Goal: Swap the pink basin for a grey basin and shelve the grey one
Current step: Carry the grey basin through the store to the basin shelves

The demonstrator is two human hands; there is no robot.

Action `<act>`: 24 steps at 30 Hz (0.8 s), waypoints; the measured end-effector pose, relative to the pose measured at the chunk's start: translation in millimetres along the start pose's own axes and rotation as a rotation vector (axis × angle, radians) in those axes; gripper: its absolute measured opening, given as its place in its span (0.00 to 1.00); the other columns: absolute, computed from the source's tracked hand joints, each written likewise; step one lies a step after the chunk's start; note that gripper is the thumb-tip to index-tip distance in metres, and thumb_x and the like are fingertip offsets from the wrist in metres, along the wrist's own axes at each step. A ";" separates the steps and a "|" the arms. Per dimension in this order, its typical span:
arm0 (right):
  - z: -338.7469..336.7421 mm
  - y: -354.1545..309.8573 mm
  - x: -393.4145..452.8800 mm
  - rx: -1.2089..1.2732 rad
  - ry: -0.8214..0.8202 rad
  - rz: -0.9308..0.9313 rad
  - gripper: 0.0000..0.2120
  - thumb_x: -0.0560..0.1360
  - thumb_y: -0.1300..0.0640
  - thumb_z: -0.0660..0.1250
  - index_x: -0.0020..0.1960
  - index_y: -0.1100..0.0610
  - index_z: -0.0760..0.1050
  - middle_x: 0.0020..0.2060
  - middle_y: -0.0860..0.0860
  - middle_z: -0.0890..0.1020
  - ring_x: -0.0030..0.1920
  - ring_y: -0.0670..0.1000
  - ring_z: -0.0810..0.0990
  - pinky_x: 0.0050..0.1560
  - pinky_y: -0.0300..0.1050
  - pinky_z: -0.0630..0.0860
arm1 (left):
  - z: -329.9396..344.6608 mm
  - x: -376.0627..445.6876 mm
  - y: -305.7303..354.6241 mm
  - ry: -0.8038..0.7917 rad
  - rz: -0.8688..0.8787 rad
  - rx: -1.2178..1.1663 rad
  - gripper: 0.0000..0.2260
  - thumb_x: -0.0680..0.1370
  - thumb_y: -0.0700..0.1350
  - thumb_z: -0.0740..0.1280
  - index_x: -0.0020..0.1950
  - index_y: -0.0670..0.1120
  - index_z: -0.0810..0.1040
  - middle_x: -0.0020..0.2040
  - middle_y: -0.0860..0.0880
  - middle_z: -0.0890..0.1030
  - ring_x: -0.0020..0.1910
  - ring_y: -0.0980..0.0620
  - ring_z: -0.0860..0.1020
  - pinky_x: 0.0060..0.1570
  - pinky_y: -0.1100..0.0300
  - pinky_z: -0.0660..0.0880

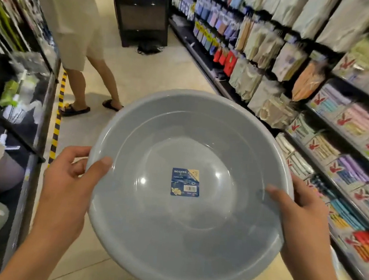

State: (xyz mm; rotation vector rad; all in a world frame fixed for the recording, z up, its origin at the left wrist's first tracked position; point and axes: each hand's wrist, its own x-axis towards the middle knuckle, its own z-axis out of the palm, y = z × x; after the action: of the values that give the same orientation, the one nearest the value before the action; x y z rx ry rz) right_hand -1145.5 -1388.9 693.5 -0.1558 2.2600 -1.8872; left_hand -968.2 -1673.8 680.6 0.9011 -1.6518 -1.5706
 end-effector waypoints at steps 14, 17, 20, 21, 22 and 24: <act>20.9 -45.0 105.2 0.059 0.330 0.064 0.23 0.73 0.63 0.71 0.50 0.33 0.80 0.44 0.44 0.86 0.45 0.58 0.86 0.40 0.61 0.85 | 135.7 178.9 18.9 -0.322 -0.030 -0.006 0.11 0.69 0.54 0.75 0.49 0.56 0.80 0.43 0.47 0.87 0.38 0.43 0.85 0.42 0.44 0.81; 18.9 -44.6 132.0 0.056 0.401 0.074 0.21 0.73 0.64 0.71 0.57 0.39 0.80 0.46 0.47 0.86 0.45 0.58 0.86 0.41 0.62 0.84 | 176.0 213.6 17.9 -0.391 -0.020 0.001 0.08 0.73 0.48 0.76 0.51 0.53 0.80 0.42 0.46 0.86 0.36 0.46 0.84 0.42 0.43 0.80; 11.3 -38.3 165.0 0.069 0.476 0.085 0.21 0.73 0.63 0.71 0.57 0.40 0.80 0.45 0.47 0.86 0.45 0.58 0.86 0.41 0.62 0.85 | 222.7 244.5 15.2 -0.467 -0.012 0.017 0.10 0.73 0.48 0.75 0.52 0.51 0.80 0.41 0.46 0.86 0.35 0.46 0.84 0.42 0.43 0.80; 8.5 -35.7 177.8 0.073 0.501 0.087 0.21 0.73 0.63 0.71 0.57 0.39 0.80 0.45 0.46 0.86 0.45 0.58 0.86 0.41 0.62 0.85 | 239.8 253.8 15.0 -0.487 -0.013 0.026 0.12 0.71 0.50 0.75 0.52 0.52 0.80 0.41 0.46 0.86 0.36 0.45 0.84 0.42 0.44 0.80; 5.5 -32.6 191.4 0.081 0.526 0.087 0.21 0.73 0.63 0.70 0.57 0.40 0.80 0.45 0.46 0.86 0.45 0.58 0.86 0.41 0.61 0.85 | 256.9 262.9 14.6 -0.504 -0.013 0.034 0.12 0.70 0.51 0.74 0.51 0.52 0.80 0.40 0.47 0.86 0.36 0.43 0.84 0.42 0.44 0.80; -1.2 -24.0 221.2 0.080 0.560 0.082 0.21 0.73 0.62 0.71 0.60 0.41 0.80 0.47 0.48 0.86 0.45 0.58 0.86 0.42 0.62 0.85 | 290.5 281.4 11.3 -0.534 0.003 0.058 0.12 0.69 0.53 0.74 0.51 0.53 0.80 0.40 0.47 0.86 0.38 0.42 0.85 0.42 0.43 0.81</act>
State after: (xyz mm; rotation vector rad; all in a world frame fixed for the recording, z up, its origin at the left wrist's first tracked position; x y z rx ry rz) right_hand -1362.6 -1437.0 699.6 0.5353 2.4535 -2.1755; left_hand -1364.1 -1757.7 682.6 0.5258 -2.0647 -1.8784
